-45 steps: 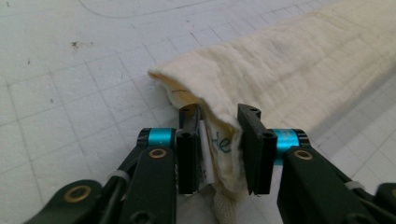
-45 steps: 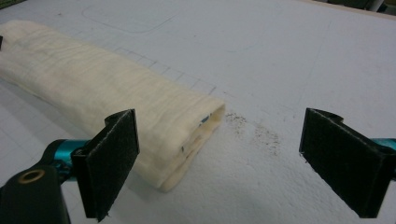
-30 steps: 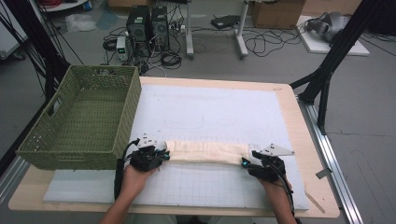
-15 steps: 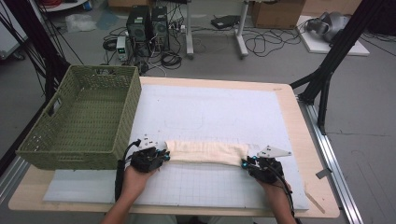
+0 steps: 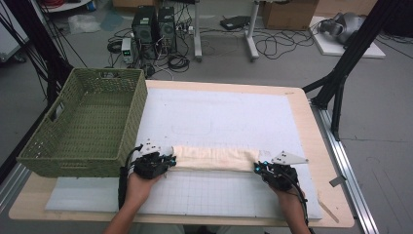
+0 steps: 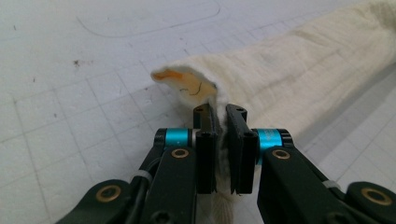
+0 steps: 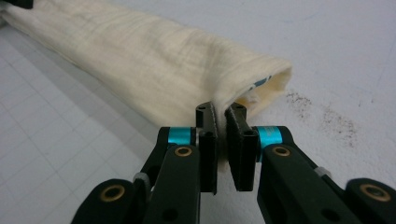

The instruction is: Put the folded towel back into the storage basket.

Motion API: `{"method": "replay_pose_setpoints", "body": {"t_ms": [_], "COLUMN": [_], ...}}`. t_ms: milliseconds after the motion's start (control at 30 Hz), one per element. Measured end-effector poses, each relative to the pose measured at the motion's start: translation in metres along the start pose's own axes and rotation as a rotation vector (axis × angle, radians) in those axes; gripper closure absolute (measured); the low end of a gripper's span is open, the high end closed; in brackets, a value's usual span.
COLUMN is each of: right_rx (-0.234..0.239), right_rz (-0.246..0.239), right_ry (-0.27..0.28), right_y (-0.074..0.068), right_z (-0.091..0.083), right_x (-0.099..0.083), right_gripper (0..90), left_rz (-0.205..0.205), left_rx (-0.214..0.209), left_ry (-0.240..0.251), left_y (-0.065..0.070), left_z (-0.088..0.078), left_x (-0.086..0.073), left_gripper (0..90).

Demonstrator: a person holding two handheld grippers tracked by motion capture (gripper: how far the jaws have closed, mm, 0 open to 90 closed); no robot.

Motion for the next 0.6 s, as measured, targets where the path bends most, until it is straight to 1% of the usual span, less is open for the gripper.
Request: {"method": "replay_pose_setpoints", "body": {"t_ms": [133,300,467,500,533,600], "right_rx": [-0.001,-0.005,-0.011,-0.015,-0.018,-0.023], "right_rz": [0.017,0.029,0.034,0.026,0.032,0.028], "right_ry": [0.029,0.071,0.095,0.101,0.102,0.112], "right_y": [0.002,0.005,0.007,0.008,0.007,0.008], "right_z": [-0.005,-0.012,-0.016,-0.017,-0.018,-0.020], "right_x": [0.005,0.013,0.019,0.020,0.021,0.024], "right_gripper": [84.0,84.0,84.0,84.0,84.0,84.0], "left_rz": [-0.001,0.009,0.034,0.039,0.041,0.047], "left_rx": [-0.016,-0.024,-0.021,-0.023,-0.023,-0.027], "left_ry": [0.028,0.062,0.087,0.095,0.103,0.118], "left_y": [0.002,0.006,0.011,0.012,0.012,0.014], "left_z": [-0.004,-0.011,-0.016,-0.017,-0.018,-0.020], "left_x": [0.006,0.014,0.021,0.023,0.025,0.028], "left_gripper": [82.7,82.7,82.7,82.8,82.7,82.7]}}
Point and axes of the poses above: each handheld gripper's, and its own axes: z roughly forward along the jaws, x roughly out of its top, y roughly to its right, the point moved 9 cm from there along z, roughly forward along the jaws, and after that the axes turned 2 degrees about -z, right-handed, at the moved point
